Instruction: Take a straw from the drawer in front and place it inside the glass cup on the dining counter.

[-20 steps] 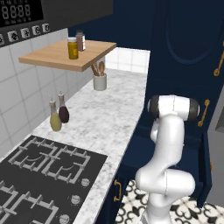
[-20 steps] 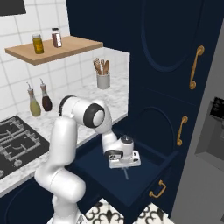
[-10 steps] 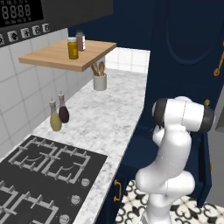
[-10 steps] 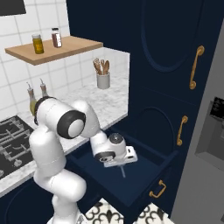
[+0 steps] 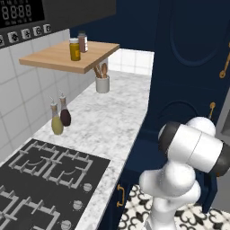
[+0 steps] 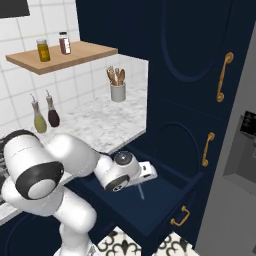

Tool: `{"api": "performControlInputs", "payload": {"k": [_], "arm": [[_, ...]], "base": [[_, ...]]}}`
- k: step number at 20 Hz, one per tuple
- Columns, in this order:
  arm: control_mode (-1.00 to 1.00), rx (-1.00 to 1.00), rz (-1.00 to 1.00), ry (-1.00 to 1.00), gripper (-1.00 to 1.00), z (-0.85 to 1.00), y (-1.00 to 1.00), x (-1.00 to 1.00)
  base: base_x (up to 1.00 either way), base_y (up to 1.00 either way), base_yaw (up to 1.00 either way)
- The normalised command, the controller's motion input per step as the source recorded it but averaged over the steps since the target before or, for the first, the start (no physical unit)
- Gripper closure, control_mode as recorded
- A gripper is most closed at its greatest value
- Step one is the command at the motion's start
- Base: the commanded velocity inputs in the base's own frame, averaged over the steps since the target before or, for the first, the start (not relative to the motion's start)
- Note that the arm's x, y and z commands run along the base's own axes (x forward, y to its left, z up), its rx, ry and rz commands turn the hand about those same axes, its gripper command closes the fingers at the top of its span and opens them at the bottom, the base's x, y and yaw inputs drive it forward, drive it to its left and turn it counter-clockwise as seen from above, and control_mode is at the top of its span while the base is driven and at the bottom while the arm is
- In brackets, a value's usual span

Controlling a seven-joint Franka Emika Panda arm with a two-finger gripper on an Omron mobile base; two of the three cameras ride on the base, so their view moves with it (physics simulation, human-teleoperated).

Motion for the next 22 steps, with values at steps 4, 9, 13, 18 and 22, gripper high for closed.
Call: {"api": "performControlInputs", "payload": {"k": [4,9,13,18,22], "arm": [[-1.00,0.00,0.00,0.17,1.00,1.00,0.00,-0.02],[-1.00,0.02,0.00,0.18,1.00,1.00,0.00,-0.14],[-1.00,0.03,0.00,0.14,1.00,1.00,0.01,-0.18],[-1.00,0.01,0.01,0.01,1.00,0.77,0.07,-0.38],[-1.00,0.00,0.05,-0.07,1.00,0.70,0.09,-0.57]], "base": [[0.00,0.00,0.00],[0.00,0.00,0.00],[0.00,0.00,0.00],[0.00,0.00,0.00],[0.00,0.00,0.00]]}}
